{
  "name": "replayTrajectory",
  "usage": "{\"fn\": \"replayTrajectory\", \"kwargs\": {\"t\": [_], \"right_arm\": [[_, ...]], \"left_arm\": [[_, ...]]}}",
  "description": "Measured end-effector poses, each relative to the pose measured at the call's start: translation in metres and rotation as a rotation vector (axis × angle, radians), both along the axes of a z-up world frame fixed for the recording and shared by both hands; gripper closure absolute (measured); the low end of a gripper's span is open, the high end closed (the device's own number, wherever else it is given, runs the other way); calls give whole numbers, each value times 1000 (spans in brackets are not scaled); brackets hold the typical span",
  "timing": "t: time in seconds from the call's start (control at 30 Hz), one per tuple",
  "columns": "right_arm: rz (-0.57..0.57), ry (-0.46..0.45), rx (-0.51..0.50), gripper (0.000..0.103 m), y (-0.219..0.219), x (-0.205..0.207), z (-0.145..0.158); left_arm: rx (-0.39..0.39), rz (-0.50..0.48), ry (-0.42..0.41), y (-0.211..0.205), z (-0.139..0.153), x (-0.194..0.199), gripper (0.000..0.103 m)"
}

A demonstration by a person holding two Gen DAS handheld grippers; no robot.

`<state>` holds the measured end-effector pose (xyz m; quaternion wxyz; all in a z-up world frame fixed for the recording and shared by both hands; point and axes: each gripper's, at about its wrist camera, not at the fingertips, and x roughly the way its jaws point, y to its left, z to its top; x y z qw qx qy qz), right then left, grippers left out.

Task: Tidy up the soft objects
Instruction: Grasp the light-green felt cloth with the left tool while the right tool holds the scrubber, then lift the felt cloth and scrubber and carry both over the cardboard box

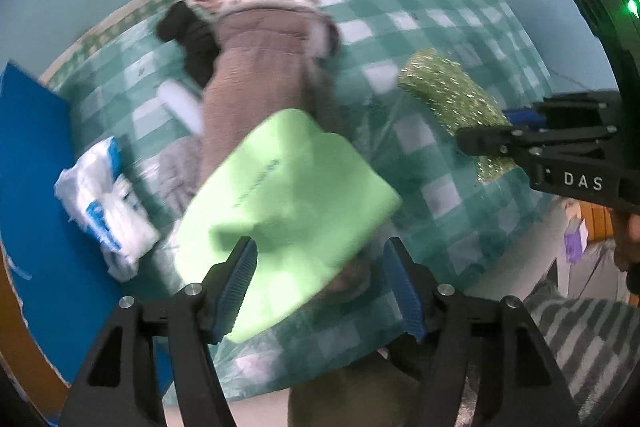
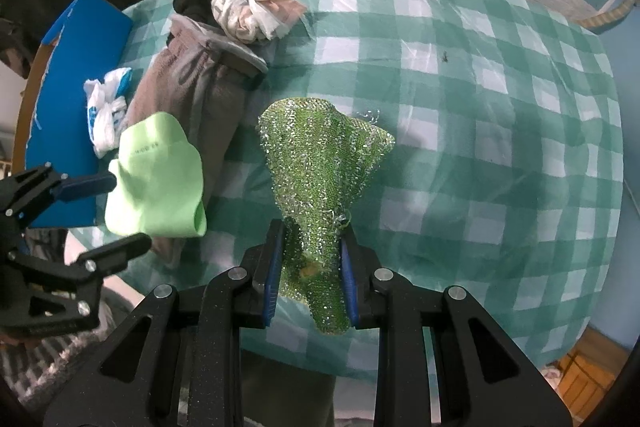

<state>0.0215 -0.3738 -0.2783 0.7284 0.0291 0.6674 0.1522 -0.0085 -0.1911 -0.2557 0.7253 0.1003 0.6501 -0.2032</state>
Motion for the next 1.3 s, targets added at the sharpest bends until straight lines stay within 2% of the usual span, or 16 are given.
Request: {"fn": "replayTrajectory", "kwargs": {"t": [0.23,0.43,0.5,0.53,0.57,0.6,0.8,0.9,1.1,1.3], "right_arm": [[-11,15,-1,78,-4,-4,-4],[-9,18,-1,78,-6,-4,-4],[-6,21,0,78,-9,-6,-4],[-2,23,-1,78,-8,-6,-5],[1,24,-2,78,-7,-6,-5],[3,26,-2,78,-7,-7,-5],[17,31,3,78,-3,-5,-7],[18,26,8,78,-2,-3,-6],[18,15,24,78,2,0,-3],[24,10,36,78,6,1,1]], "left_arm": [[139,-75,-14,-28,-23,1,35],[211,-113,-53,-46,-30,1,34],[201,-98,-57,-47,-30,3,34],[188,-83,-56,-46,-30,5,39],[178,-73,-57,-44,-29,6,53],[172,-63,-57,-42,-28,8,61],[103,-31,-37,-32,-17,15,92],[68,-7,-39,-23,-7,14,96],[-12,35,-45,-4,12,18,96],[-58,76,-65,8,33,20,97]]}}
